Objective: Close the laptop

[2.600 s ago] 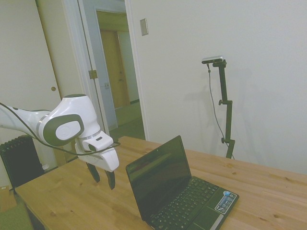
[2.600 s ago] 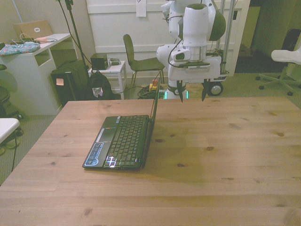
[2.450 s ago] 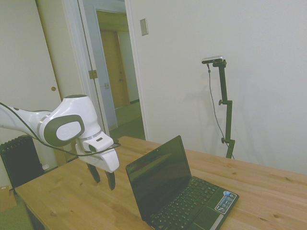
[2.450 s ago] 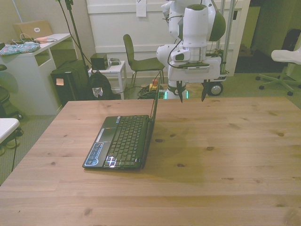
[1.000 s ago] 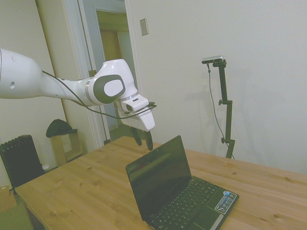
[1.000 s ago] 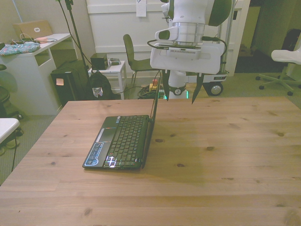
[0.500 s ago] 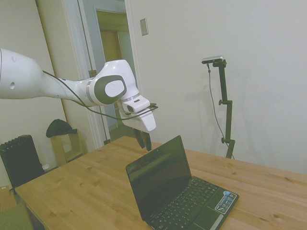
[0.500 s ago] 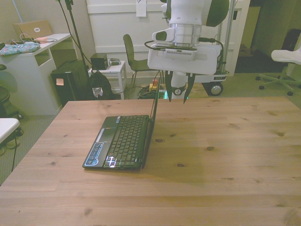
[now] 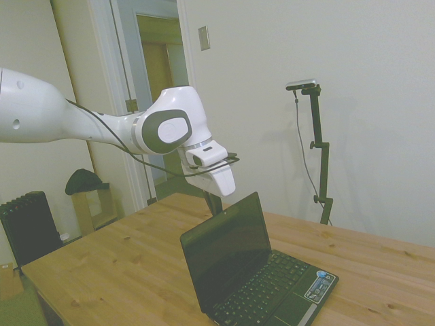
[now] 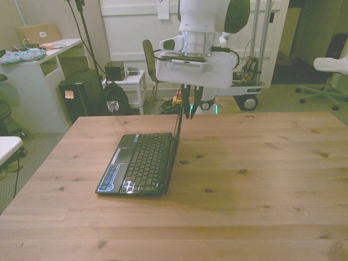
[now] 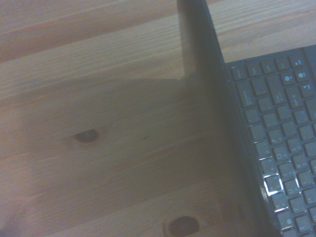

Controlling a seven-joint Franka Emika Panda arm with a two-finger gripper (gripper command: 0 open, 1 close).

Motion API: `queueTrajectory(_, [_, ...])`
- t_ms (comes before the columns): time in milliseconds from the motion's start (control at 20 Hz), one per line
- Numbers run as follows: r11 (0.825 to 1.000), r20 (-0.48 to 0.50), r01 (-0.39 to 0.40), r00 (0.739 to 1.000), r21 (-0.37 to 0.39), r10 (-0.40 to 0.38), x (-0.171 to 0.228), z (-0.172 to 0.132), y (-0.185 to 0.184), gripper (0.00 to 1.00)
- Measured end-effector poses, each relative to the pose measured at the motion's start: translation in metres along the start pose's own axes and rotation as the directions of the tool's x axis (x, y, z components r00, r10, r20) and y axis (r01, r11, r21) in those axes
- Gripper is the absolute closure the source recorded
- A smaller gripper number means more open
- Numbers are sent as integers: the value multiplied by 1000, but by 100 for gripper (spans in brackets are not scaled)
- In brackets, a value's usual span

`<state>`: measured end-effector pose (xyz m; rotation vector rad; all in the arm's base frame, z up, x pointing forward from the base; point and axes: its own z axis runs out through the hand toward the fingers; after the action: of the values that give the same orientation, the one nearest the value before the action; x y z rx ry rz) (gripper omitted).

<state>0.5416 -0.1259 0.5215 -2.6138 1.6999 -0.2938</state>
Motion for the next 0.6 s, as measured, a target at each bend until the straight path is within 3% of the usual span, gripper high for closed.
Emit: queueTrajectory(600, [998, 21, -55, 998, -22, 56, 92, 17, 91, 100])
